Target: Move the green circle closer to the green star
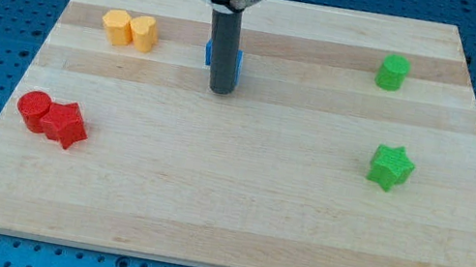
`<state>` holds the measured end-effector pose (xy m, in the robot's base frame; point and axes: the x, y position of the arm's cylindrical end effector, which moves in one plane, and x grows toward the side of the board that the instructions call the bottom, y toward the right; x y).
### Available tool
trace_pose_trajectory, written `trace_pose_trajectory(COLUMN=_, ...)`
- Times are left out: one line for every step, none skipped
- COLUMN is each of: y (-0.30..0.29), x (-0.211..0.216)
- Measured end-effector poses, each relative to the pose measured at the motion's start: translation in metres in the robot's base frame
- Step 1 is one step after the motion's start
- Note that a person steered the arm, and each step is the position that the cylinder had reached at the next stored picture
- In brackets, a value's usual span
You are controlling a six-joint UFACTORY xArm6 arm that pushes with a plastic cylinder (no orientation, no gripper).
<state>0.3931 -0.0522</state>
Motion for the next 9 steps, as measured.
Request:
trace_pose_trajectory(y=0.021, x=0.0)
trace_pose_trajectory(y=0.075, x=-0.01)
trace_pose_trajectory(y=0.097, x=-0.05)
trace_pose_trajectory(y=0.113, x=-0.1)
trace_pose_trajectory(y=0.172, x=-0.114)
trace_pose_trajectory(y=0.21, x=-0.099)
trace_pose_trajectory(y=0.223, x=-0.068)
trace_pose_trajectory(y=0.224, x=-0.026)
trace_pose_trajectory(y=0.224, x=-0.004)
